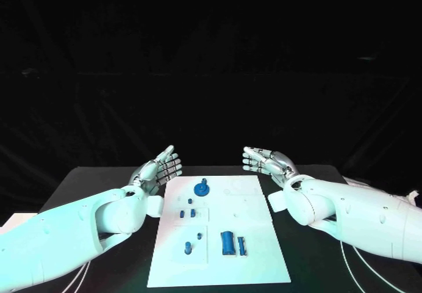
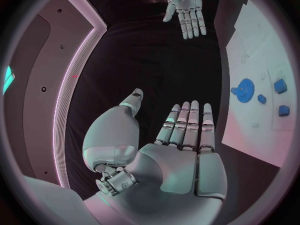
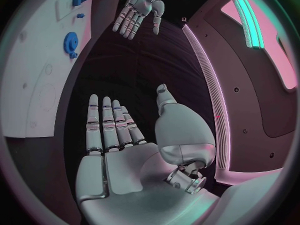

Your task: Assemble the parts on the task board

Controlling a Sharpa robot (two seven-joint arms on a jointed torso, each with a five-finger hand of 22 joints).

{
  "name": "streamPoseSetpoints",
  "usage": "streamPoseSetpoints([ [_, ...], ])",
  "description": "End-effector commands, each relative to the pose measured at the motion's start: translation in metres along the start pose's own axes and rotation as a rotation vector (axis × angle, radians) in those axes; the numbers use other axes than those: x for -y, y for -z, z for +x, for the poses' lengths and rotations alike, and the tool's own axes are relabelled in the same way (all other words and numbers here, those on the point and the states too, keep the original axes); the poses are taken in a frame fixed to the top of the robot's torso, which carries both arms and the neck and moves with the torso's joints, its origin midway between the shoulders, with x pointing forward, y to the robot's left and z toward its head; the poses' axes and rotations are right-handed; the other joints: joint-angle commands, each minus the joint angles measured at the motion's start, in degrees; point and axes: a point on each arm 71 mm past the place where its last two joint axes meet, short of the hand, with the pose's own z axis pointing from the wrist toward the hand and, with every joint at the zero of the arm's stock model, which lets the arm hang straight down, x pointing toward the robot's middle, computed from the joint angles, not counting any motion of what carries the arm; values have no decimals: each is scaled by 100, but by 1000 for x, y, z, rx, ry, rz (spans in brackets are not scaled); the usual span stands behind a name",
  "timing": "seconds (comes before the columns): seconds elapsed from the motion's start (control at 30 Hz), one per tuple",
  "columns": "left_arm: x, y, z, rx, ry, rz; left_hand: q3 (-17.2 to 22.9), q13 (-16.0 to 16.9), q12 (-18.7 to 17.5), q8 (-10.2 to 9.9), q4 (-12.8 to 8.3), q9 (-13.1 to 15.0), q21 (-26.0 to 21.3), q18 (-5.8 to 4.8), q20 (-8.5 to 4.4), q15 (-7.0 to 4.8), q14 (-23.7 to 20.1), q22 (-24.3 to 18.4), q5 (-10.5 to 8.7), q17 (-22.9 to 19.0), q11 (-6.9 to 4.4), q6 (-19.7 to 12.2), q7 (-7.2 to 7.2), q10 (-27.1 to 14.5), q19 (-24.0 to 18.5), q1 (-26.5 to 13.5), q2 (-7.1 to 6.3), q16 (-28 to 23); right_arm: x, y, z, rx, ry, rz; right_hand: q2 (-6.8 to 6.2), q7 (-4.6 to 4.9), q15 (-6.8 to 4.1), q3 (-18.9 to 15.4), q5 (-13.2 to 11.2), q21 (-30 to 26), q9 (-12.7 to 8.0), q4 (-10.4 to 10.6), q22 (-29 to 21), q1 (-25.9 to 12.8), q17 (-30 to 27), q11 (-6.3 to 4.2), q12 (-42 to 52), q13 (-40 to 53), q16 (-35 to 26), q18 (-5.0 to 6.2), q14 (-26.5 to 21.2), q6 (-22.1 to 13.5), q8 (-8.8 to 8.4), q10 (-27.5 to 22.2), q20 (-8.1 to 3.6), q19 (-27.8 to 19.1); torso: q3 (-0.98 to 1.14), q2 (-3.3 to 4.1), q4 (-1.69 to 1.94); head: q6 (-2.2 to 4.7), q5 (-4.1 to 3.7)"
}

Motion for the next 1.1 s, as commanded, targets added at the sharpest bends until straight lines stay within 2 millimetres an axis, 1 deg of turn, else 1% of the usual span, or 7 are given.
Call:
streamPoseSetpoints([
  [0.03,2,8,2,106,-99,93,-419,-38,-281,-63,6,-42,-110,-239,-257,-240,-992,-702,-149,-376,-380,-1049,-580,-1114,-824,-1434,241,-342,-3,8,11,131,-51,-36,-57,-188,-51,52,-284,-361,-189,-16,-258,-1592,-260,-185,-65,-215,-180,-251,-1228,-1035,-62,-1182,-192,-1074,94,-186,-132,14,196],
  [0.07,1,11,4,120,-113,104,-456,-38,-281,-63,6,-42,-110,-238,-280,-240,-1078,-764,-149,-376,-380,-1139,-580,-1211,-896,-1560,241,-371,-3,11,16,142,-62,-37,-57,-589,-51,52,-284,-393,-590,-16,-278,-1723,-281,-185,-65,-232,-180,-258,-1328,-1120,-62,-1279,-597,-1162,103,-204,-145,16,221],
  [0.2,-2,23,11,170,-165,145,-588,-38,-281,-63,6,-42,-110,-302,-361,-240,-1393,-987,-149,-376,-380,-1474,-580,-1566,-1156,-2013,241,-480,-5,21,32,183,-96,-35,-57,-589,-51,52,-284,-507,-590,-16,-360,-2228,-365,-185,-65,-668,-180,-302,-1719,-1448,-62,-1657,-597,-1502,119,-235,-168,19,264],
  [0.23,-2,25,12,179,-173,152,-618,-38,-281,-63,6,-42,-110,-302,-379,-240,-1463,-1037,-149,-376,-380,-1548,-580,-1643,-1217,-2115,241,-502,-5,23,34,189,-101,-35,-57,-589,-51,52,-284,-532,-590,-16,-378,-2334,-382,-185,-65,-668,-180,-719,-1799,-1516,-62,-1739,-597,-1574,119,-235,-168,19,264],
  [0.37,-3,31,15,203,-200,175,-716,-38,-281,-63,6,-42,-110,-302,-804,-240,-1696,-1202,-149,-376,-380,-1794,-580,-1906,-1405,-2453,241,-581,-6,27,41,205,-113,-32,-57,-589,-51,52,-284,-618,-590,-16,-804,-2713,-813,-185,-65,-668,-180,-719,-2092,-1764,-62,-2020,-597,-1829,119,-235,-168,19,264],
  [0.4,-4,32,16,208,-206,180,-748,-38,-281,-63,6,-42,-110,-706,-804,-240,-1772,-1255,-149,-376,-380,-1875,-580,-1991,-1465,-2561,241,-608,-6,27,41,207,-114,-31,-57,-589,-51,52,-284,-640,-590,-16,-804,-2822,-813,-185,-65,-668,-180,-719,-2176,-1834,-62,-2099,-597,-1904,119,-235,-168,19,264],
  [1.1,-4,33,17,214,-211,185,-1306,-38,-281,-63,6,-42,-110,-706,-804,-240,-2540,-2192,-149,-376,-380,-2697,-580,-2865,-2096,-3679,241,-1060,-6,28,42,207,-114,-31,-57,-589,-51,52,-284,-1131,-590,-16,-804,-4070,-813,-185,-65,-668,-180,-719,-3140,-2652,-62,-3030,-597,-2747,119,-235,-168,19,264],
])
